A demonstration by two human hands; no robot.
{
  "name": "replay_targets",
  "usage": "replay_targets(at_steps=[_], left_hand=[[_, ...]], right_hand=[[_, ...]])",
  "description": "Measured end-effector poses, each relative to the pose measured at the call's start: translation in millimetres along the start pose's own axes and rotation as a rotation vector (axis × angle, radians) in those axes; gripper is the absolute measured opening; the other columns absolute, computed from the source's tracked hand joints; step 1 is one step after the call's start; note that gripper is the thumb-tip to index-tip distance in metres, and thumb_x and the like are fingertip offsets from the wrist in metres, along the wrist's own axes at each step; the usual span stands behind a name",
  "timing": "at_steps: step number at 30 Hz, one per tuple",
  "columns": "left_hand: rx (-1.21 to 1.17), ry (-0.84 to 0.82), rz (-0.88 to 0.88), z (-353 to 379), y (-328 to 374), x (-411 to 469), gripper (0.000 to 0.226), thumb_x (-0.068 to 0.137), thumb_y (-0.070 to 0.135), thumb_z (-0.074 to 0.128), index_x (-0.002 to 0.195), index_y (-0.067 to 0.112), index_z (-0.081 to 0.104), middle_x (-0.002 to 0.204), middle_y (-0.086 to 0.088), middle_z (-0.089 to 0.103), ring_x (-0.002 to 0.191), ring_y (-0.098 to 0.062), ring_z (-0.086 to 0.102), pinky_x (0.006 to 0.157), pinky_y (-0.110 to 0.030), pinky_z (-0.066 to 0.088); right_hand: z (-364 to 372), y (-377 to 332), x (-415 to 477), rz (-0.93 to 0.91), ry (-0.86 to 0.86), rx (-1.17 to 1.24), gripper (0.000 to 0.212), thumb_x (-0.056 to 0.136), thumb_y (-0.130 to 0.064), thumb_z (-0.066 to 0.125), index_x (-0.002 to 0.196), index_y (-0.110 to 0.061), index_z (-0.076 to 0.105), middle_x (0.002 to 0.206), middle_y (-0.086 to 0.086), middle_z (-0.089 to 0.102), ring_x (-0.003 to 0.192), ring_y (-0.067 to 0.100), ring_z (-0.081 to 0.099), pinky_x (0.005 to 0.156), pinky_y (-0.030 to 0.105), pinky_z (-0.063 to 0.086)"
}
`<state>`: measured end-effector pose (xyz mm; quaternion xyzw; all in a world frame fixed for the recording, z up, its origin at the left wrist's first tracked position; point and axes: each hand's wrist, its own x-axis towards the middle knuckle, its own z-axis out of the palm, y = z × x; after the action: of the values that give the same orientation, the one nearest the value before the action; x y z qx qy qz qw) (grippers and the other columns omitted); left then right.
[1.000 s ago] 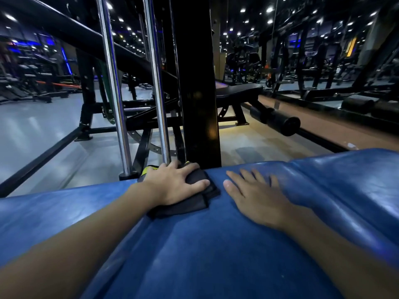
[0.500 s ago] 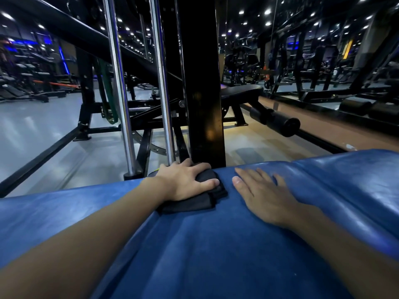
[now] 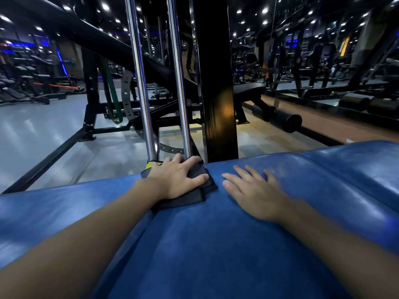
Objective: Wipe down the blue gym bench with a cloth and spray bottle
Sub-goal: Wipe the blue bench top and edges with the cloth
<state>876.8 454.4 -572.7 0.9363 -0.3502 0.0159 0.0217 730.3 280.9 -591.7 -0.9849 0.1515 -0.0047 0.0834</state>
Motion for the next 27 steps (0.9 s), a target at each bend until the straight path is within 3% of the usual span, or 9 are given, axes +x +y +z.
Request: replay_targets(at_steps=[4, 9, 15, 19, 23, 27], left_hand=[[0.023, 0.010, -0.076, 1.7, 1.4, 0.5, 0.083, 0.080, 0.088, 0.021, 0.149, 0.041, 0.024, 0.151, -0.005, 0.038, 0.140, -0.032, 0.034, 0.107, -0.058, 0.029], [0.015, -0.004, -0.071, 0.5, 3.0, 4.2, 0.081, 0.083, 0.086, 0.020, 0.150, 0.042, 0.024, 0.155, -0.001, 0.036, 0.142, -0.030, 0.034, 0.108, -0.059, 0.028], [0.049, -0.015, -0.035, 2.5, -1.4, 5.7, 0.079, 0.082, 0.085, 0.015, 0.148, 0.042, 0.025, 0.150, -0.003, 0.040, 0.137, -0.032, 0.040, 0.107, -0.059, 0.030], [0.097, -0.074, 0.015, -2.4, -4.3, 9.1, 0.086, 0.080, 0.086, 0.010, 0.152, 0.039, 0.018, 0.153, -0.007, 0.036, 0.140, -0.034, 0.036, 0.108, -0.059, 0.029], [0.099, -0.087, 0.074, -1.6, -10.6, 11.3, 0.097, 0.074, 0.090, 0.006, 0.154, 0.036, 0.017, 0.154, -0.009, 0.033, 0.141, -0.035, 0.035, 0.109, -0.059, 0.029], [-0.020, -0.116, 0.176, -4.1, -11.2, 28.0, 0.092, 0.079, 0.089, 0.021, 0.152, 0.033, 0.026, 0.148, -0.009, 0.039, 0.136, -0.034, 0.041, 0.109, -0.057, 0.033]], right_hand=[[1.3, -2.8, 6.0, 0.010, -0.006, -0.072, 0.059, 0.097, -0.066, 0.008, 0.152, -0.047, 0.014, 0.167, -0.008, 0.005, 0.153, 0.018, 0.000, 0.119, 0.057, 0.001], [0.0, -1.2, 4.6, -0.006, -0.017, -0.068, 0.056, 0.098, -0.065, 0.012, 0.151, -0.047, 0.016, 0.166, -0.007, 0.009, 0.152, 0.019, 0.001, 0.118, 0.057, 0.003], [-8.0, -26.7, 16.0, 0.005, 0.057, 0.017, 0.045, 0.100, -0.042, 0.025, 0.141, -0.034, 0.041, 0.155, -0.003, 0.033, 0.147, 0.023, 0.019, 0.115, 0.059, 0.012], [4.9, -37.3, 20.7, 0.025, 0.023, 0.071, 0.051, 0.105, -0.045, 0.012, 0.155, -0.042, 0.021, 0.166, -0.013, 0.010, 0.153, 0.017, 0.001, 0.118, 0.059, -0.005], [4.9, -37.9, 16.3, 0.072, 0.045, 0.065, 0.050, 0.105, -0.046, 0.013, 0.154, -0.041, 0.024, 0.165, -0.014, 0.013, 0.153, 0.015, 0.002, 0.120, 0.057, -0.002], [8.1, -56.2, 11.3, 0.125, 0.086, 0.183, 0.053, 0.104, -0.048, 0.011, 0.154, -0.037, 0.024, 0.162, -0.015, 0.022, 0.152, 0.021, 0.010, 0.119, 0.057, 0.001]])
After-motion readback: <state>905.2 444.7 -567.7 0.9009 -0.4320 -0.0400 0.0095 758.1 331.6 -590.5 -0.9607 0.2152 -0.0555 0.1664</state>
